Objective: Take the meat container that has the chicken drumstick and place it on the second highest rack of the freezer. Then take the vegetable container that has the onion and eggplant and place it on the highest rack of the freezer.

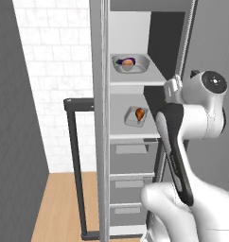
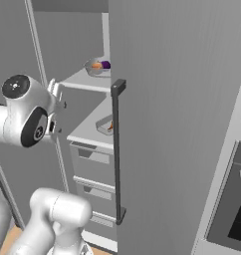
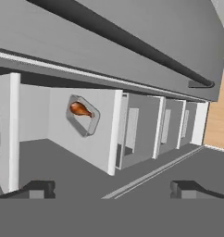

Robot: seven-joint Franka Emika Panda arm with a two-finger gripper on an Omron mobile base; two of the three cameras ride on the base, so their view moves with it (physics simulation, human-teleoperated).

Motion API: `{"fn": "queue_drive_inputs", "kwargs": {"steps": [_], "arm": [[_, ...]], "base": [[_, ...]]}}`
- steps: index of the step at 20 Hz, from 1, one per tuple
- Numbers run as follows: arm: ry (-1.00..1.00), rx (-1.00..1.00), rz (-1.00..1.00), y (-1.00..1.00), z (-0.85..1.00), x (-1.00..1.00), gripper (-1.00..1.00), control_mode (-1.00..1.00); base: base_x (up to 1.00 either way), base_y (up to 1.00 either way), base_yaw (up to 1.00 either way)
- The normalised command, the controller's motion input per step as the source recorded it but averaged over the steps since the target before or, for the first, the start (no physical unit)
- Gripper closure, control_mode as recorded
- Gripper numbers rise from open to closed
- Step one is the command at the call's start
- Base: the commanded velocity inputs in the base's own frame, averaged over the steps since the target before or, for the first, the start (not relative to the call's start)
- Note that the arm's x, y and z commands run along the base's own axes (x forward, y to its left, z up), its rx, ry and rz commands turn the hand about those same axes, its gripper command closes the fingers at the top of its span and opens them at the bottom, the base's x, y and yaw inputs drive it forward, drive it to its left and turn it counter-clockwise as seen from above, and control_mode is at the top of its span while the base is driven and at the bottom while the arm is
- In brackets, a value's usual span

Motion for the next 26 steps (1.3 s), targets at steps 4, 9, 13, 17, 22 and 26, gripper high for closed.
{"fn": "queue_drive_inputs", "kwargs": {"steps": [4,9,13,17,22,26], "arm": [[0.03,0.0,0.01,0.0,-0.14,-0.87,-1.0,-1.0],[0.0,0.0,0.0,0.0,0.12,-0.68,-1.0,-1.0],[0.0,0.0,0.0,0.0,0.38,-0.29,-1.0,-1.0],[0.0,0.0,0.0,-0.02,0.38,0.0,-1.0,-1.0],[0.0,0.0,0.0,-0.22,0.03,-0.01,-1.0,-1.0],[0.0,0.0,0.0,-0.16,-0.17,-0.19,-1.0,-1.0]], "base": [[0.0,0.0,0.0],[0.0,0.0,0.0],[0.0,0.0,0.0],[0.0,0.0,0.0],[0.0,0.0,0.0],[0.0,0.0,0.0]]}}
